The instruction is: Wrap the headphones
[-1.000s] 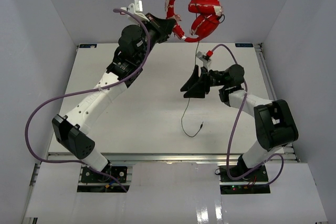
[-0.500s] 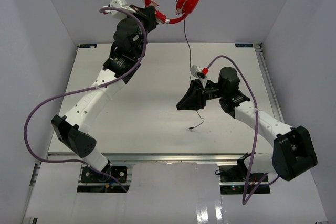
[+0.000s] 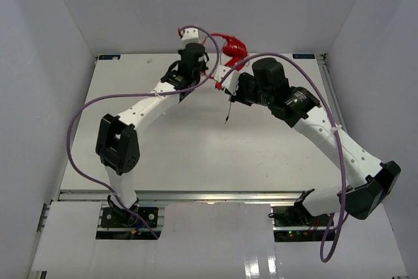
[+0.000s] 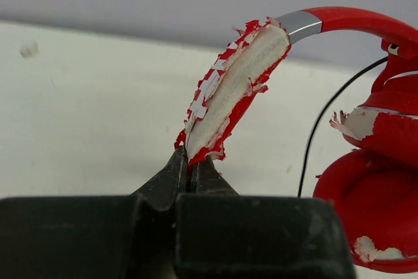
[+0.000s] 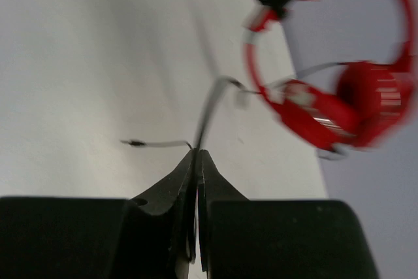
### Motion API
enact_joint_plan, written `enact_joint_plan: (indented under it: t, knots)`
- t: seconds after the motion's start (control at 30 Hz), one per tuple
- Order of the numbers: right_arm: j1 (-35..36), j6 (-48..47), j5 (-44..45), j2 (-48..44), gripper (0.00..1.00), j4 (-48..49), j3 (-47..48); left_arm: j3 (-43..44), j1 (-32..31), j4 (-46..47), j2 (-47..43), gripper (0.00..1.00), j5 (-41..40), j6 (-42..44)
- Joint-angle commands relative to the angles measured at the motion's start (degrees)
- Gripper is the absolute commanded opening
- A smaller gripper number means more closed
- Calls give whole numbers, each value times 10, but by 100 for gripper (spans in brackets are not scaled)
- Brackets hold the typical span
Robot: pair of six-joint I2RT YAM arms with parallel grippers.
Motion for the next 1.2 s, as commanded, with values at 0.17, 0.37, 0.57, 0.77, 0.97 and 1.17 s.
enact_joint_plan:
  t: [0.17,0.37,0.57,0.77,0.97,1.17]
  knots:
    - [-18,-216,288,33,8,39,-18,-181,-33,57,-97,0,270,47]
    - [-90,-202,206,16,8,86,-50,-251,-33,106,-175,0,406,53]
    - [-190,-72,-29,10,8,74,-72,-303,-34,164,-259,0,464,-31]
    - [-274,57,-357,23,8,55,-86,-304,-33,208,-285,0,490,-157]
    - [-298,164,-635,50,12,84,-100,-313,-32,259,-330,0,393,-300]
    - [-294,516,-783,63,21,496,-184,-257,-45,302,-316,0,330,-356]
